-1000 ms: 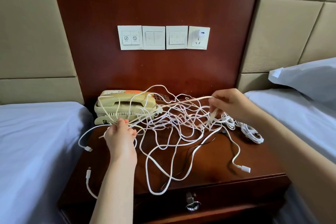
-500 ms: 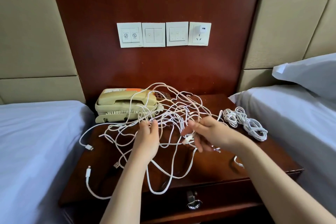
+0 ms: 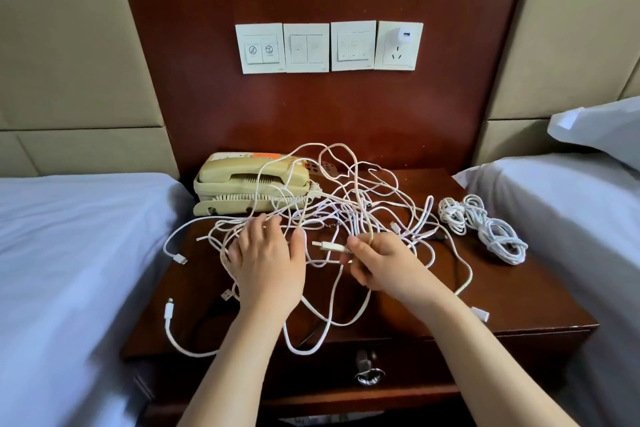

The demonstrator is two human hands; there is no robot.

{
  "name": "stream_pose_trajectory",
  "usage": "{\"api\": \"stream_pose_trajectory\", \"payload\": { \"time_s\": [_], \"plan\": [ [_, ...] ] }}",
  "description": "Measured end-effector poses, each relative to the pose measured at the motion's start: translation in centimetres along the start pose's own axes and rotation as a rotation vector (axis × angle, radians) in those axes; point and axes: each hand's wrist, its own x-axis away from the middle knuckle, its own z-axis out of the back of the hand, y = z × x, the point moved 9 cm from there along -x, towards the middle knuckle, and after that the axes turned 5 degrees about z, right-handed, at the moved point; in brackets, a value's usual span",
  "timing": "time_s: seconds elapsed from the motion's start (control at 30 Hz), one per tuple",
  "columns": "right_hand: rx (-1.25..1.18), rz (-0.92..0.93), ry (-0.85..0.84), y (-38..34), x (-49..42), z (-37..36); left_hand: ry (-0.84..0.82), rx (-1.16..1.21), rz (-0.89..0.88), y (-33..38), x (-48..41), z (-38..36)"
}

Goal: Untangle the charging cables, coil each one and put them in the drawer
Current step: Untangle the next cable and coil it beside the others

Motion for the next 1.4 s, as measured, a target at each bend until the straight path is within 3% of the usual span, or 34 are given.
{"api": "stream_pose_trajectory", "payload": {
  "time_s": [0.13,0.23,0.37,0.53,0.6,0.83,1.1,1.2,1.3,1.4],
  "plan": [
    [0.077,0.129,0.052,-1.4,0.3,0.3,-0.047,0.336,-0.115,1.9,1.8,2.0],
    [0.119,0.17,0.065,-1.6,0.5,0.3,-0.123,0.297,-0.14,2.4,2.6,2.3],
    [0.131,0.188,0.025,-1.7,0.7,-0.3,-0.208,0.452,0.039,0.6,1.9,1.0],
    [0.215,0.252,-0.025,-2.9,0.9,-1.5,-0.613,0.565,0.084,0.7,2.8,-2.4],
    [0.192,0.268,0.015,-3.4,0.9,-1.4,-0.672,0.612,0.06,1.2,3.1,-2.5],
    [0.053,0.28,0.48,-3.9,1.2,3.1,-0.447,0.646,0.061,0.2,1.8,-0.3],
    [0.133,0.131,0.523,-2.1,1.3,4.2,-0.251,0.962,0.159,-1.2,1.2,1.9],
    [0.303,0.154,0.617,-2.4,1.6,5.2,-0.199,1.036,0.178,-1.4,1.0,2.4],
    [0.683,0.135,0.686,-3.3,1.9,5.6,-0.168,1.09,0.208,-1.9,0.8,2.6],
    [0.954,0.431,0.688,-5.9,2.2,3.2,-0.19,1.119,0.19,-1.6,0.8,2.7]
  ]
}}
